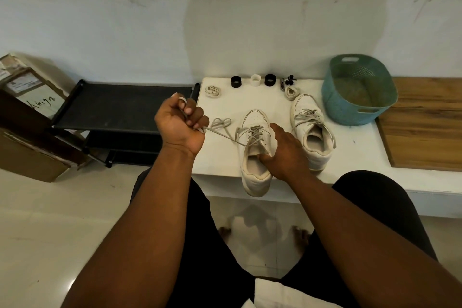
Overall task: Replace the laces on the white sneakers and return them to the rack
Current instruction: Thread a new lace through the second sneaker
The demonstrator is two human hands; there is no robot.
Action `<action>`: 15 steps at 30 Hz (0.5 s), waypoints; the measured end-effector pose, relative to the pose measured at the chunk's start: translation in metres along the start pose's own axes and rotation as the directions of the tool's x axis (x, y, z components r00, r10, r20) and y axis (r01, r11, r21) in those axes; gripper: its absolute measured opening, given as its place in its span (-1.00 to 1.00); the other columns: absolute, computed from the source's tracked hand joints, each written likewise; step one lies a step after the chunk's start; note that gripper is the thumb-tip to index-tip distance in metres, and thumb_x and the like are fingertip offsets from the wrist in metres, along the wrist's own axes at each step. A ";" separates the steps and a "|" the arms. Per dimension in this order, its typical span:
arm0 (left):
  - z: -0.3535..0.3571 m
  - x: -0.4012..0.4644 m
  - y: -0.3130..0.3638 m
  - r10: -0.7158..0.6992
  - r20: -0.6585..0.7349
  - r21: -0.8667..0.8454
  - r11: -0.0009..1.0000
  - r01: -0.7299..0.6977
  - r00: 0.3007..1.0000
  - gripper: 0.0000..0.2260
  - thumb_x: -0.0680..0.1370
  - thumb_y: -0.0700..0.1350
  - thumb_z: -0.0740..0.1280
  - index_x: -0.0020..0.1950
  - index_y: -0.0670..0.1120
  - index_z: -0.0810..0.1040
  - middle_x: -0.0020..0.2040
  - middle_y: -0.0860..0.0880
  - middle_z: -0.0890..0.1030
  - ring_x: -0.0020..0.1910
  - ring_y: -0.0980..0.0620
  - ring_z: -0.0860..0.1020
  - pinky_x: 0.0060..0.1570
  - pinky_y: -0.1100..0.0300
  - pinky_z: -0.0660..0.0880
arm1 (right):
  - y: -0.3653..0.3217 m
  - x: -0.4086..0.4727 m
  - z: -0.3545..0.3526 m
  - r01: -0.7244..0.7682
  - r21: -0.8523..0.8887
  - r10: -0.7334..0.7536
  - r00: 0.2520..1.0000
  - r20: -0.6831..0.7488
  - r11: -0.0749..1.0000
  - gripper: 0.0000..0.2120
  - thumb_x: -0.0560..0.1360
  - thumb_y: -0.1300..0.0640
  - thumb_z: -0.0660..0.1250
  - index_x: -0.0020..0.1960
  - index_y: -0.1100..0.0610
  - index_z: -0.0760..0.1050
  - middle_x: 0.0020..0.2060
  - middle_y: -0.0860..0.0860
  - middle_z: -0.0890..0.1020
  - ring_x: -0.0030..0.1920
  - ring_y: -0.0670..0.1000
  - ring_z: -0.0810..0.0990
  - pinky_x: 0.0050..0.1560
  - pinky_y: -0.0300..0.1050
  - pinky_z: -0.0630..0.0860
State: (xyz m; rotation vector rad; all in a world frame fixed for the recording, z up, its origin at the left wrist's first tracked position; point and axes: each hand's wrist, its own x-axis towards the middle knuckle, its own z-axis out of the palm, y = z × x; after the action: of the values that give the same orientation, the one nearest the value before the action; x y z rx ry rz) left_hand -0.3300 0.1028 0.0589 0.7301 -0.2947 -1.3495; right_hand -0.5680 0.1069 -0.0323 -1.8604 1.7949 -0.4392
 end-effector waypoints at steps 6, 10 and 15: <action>-0.002 0.004 0.003 -0.077 -0.223 0.330 0.932 0.149 0.972 -0.69 0.60 -0.08 0.23 -0.35 -0.03 0.37 -0.43 0.03 0.36 -0.53 0.12 0.16 -0.52 0.25 0.08 | 0.001 0.001 0.000 -0.028 0.023 0.028 1.000 0.004 0.999 -0.09 0.36 -0.15 0.51 0.59 -0.07 0.14 0.32 0.11 0.50 0.33 0.20 0.44 0.32 0.06 0.40; -0.012 0.015 -0.017 0.025 -0.308 0.853 0.450 0.265 0.951 -0.76 0.58 -0.13 0.32 -0.29 -0.13 0.52 -0.33 -0.06 0.54 -0.49 0.05 0.35 -0.48 0.23 0.27 | 0.000 0.003 -0.001 -0.007 -0.013 0.007 1.000 0.023 1.000 -0.11 0.39 -0.14 0.51 0.59 -0.04 0.16 0.35 0.14 0.48 0.34 0.22 0.43 0.33 0.06 0.38; -0.029 0.022 -0.048 -0.100 -0.336 0.938 -0.125 0.324 0.936 -0.82 0.46 -0.04 0.32 -0.18 -0.13 0.61 -0.19 -0.04 0.64 -0.23 -0.02 0.56 -0.30 0.17 0.42 | 0.000 0.007 -0.001 -0.001 -0.032 0.004 0.998 0.068 0.999 -0.13 0.37 -0.16 0.50 0.57 -0.08 0.18 0.33 0.13 0.50 0.33 0.22 0.44 0.31 0.05 0.41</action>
State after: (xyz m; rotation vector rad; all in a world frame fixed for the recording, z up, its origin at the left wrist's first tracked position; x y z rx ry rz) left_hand -0.3446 0.0884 0.0022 2.3266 -1.2311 -1.1326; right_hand -0.5684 0.1001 -0.0321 -1.8719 1.7687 -0.3431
